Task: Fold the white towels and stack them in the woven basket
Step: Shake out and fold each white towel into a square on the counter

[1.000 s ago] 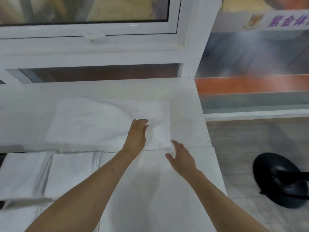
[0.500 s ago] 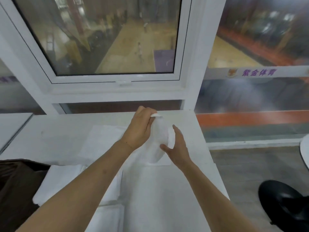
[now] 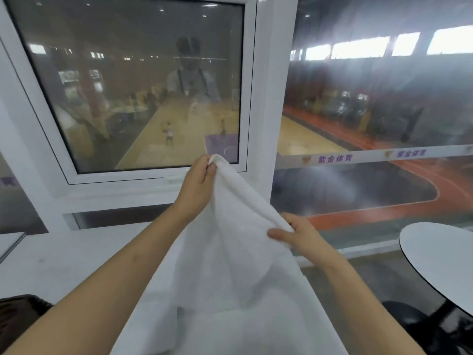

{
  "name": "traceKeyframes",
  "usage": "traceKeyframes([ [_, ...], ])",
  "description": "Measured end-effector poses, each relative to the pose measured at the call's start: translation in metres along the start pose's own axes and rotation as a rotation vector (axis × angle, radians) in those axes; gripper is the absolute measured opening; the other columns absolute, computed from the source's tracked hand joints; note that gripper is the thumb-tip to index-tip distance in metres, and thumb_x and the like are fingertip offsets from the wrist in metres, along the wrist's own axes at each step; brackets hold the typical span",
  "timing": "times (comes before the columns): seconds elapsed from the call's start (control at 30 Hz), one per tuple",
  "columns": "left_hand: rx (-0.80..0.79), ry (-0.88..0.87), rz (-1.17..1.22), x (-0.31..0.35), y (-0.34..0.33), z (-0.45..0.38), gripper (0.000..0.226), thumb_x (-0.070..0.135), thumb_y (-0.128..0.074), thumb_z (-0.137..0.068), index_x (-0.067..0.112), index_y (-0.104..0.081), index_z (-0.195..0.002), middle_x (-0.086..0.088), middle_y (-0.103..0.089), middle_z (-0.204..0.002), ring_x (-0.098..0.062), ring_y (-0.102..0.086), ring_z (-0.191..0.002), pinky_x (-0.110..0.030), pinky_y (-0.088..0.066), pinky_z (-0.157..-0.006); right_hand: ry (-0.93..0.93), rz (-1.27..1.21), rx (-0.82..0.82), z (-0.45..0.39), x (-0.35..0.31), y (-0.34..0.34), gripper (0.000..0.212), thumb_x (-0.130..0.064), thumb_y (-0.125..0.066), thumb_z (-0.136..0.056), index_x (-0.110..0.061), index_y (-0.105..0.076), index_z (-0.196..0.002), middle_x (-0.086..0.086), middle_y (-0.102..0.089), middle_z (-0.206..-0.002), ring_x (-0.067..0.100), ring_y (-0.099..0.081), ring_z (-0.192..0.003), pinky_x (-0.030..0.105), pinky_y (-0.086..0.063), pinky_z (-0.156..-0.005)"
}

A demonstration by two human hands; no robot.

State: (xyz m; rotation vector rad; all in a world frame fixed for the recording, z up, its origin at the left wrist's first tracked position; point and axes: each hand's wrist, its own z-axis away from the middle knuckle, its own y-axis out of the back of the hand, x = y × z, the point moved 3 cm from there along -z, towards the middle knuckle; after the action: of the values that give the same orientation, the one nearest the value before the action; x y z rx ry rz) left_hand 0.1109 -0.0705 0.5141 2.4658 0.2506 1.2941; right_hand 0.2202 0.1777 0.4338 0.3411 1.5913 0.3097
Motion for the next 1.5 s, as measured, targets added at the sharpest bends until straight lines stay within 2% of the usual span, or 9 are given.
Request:
traceKeyframes([
  [0.1,0.004,0.079,0.033,-0.009,0.008,-0.005,0.024,0.023,-0.036,-0.109,0.016,-0.045,-0.087,0.007,-0.047,-0.085,-0.008,-0.044,-0.074,-0.028,-0.035,-0.066,0.03,0.037,0.123,-0.008,-0.018,0.023,0.028,-0.026,-0.081,-0.089,-0.016,-0.059,-0.075,-0.01,-0.063,-0.068,0.008,-0.058,-0.061,0.02,-0.042,-0.058],
  [0.23,0.025,0.145,-0.073,-0.03,0.022,-0.02,0.027,0.023,-0.041,-0.104,0.005,-0.056,-0.089,-0.008,-0.058,-0.087,-0.016,-0.051,-0.079,-0.034,-0.037,-0.069,0.06,0.165,0.21,-0.048,-0.031,0.036,0.026,-0.022,-0.076,-0.091,-0.002,-0.06,-0.084,0.006,-0.062,-0.077,0.014,-0.055,-0.067,0.03,-0.042,-0.062],
  [0.4,0.096,0.259,-0.034,-0.033,0.039,-0.047,0.026,0.022,-0.048,-0.101,0.004,-0.064,-0.093,-0.006,-0.06,-0.085,-0.02,-0.05,-0.078,-0.034,-0.036,-0.07,0.115,0.259,0.311,-0.089,-0.067,0.046,0.037,-0.016,-0.07,-0.093,-0.02,-0.049,-0.063,-0.003,-0.049,-0.062,0.011,-0.041,-0.058,0.029,-0.027,-0.057],
  [0.63,0.133,0.148,0.095,0.013,0.054,-0.064,0.019,0.02,-0.053,-0.102,0.018,-0.066,-0.089,0.008,-0.06,-0.075,-0.009,-0.052,-0.069,-0.026,-0.04,-0.063,0.248,0.337,0.494,-0.072,-0.12,0.079,0.018,-0.022,-0.072,-0.091,-0.027,-0.065,-0.076,-0.01,-0.063,-0.075,0.009,-0.055,-0.07,0.031,-0.039,-0.063],
  [0.77,0.13,0.072,0.138,0.037,0.049,-0.044,0.022,0.022,-0.053,-0.101,0.017,-0.065,-0.082,0.007,-0.058,-0.074,-0.009,-0.049,-0.069,-0.029,-0.039,-0.066,0.286,0.339,0.551,-0.037,-0.129,0.096,0.004,-0.02,-0.075,-0.091,-0.019,-0.074,-0.087,-0.008,-0.069,-0.082,0.003,-0.058,-0.072,0.02,-0.04,-0.064],
  [0.87,0.087,0.066,0.114,0.042,0.041,-0.007,0.021,0.026,-0.053,-0.099,0.022,-0.07,-0.088,0.009,-0.068,-0.083,-0.011,-0.057,-0.078,-0.032,-0.045,-0.072,0.284,0.284,0.501,-0.003,-0.109,0.096,0.012,-0.016,-0.078,-0.089,-0.025,-0.073,-0.082,-0.006,-0.07,-0.082,0.003,-0.057,-0.072,0.021,-0.041,-0.065],
  [1.03,-0.011,0.114,0.025,0.046,0.011,0.102,0.032,0.016,-0.052,-0.103,0.023,-0.053,-0.072,0.012,-0.051,-0.066,0.0,-0.044,-0.059,-0.02,-0.037,-0.058,0.19,0.302,0.361,0.083,-0.04,0.076,0.017,-0.014,-0.076,-0.091,-0.027,-0.073,-0.082,-0.012,-0.069,-0.076,-0.005,-0.061,-0.065,0.013,-0.044,-0.059],
  [1.2,-0.178,0.198,-0.081,0.013,-0.028,0.243,0.023,0.022,-0.053,-0.105,0.025,-0.064,-0.084,0.016,-0.066,-0.083,-0.003,-0.059,-0.077,-0.015,-0.042,-0.067,0.069,0.33,0.207,0.178,0.069,0.049,0.013,-0.015,-0.079,-0.09,-0.021,-0.075,-0.079,-0.008,-0.069,-0.073,0.0,-0.057,-0.065,0.027,-0.043,-0.063],
  [1.5,-0.234,0.515,-0.019,-0.019,-0.094,0.454,0.031,0.02,-0.053,-0.105,0.026,-0.053,-0.075,0.01,-0.052,-0.067,-0.006,-0.048,-0.066,-0.03,-0.036,-0.067,-0.206,0.187,0.003,0.317,0.192,0.007,0.012,-0.018,-0.075,-0.092,-0.023,-0.08,-0.082,-0.007,-0.077,-0.085,0.008,-0.068,-0.077,0.02,-0.045,-0.064],
])
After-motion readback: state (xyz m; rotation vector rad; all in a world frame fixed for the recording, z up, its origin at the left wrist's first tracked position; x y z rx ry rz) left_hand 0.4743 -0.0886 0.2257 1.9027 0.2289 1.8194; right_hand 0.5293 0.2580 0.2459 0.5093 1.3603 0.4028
